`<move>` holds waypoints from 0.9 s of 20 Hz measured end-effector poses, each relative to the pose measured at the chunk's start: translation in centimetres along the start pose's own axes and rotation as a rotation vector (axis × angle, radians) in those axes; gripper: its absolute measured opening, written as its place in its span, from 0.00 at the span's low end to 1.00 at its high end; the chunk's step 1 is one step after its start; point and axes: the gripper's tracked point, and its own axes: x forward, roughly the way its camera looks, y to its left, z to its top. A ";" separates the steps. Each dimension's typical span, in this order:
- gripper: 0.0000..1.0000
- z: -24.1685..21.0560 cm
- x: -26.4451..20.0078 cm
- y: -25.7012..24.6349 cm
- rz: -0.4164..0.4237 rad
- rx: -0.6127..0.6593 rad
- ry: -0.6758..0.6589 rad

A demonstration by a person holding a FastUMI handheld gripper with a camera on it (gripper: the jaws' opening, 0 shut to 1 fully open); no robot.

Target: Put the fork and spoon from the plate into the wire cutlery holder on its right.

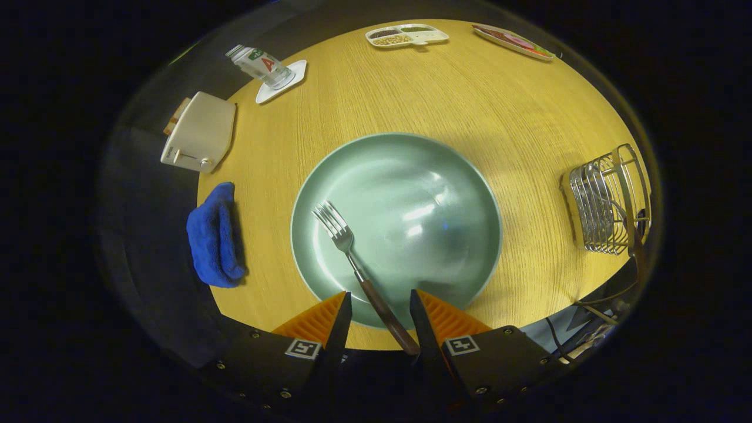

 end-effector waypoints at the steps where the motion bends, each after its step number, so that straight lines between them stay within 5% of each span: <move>1: 0.62 -0.2 0.4 -0.1 -0.007 -0.009 0.014; 6: 0.60 -0.9 1.4 0.0 -0.015 -0.041 0.076; 8: 0.30 -1.4 2.1 0.2 -0.012 -0.039 0.101; 11: 0.30 -4.1 4.6 0.2 0.005 -0.040 0.131; 12: 0.17 -1.9 2.6 -0.1 -0.010 -0.036 0.140; 14: 0.17 -1.0 2.6 -0.6 0.005 -0.009 0.115; 15: 0.07 -0.6 1.9 -0.5 0.010 0.020 0.120; 18: 0.07 -0.1 2.0 -0.6 0.036 0.064 0.103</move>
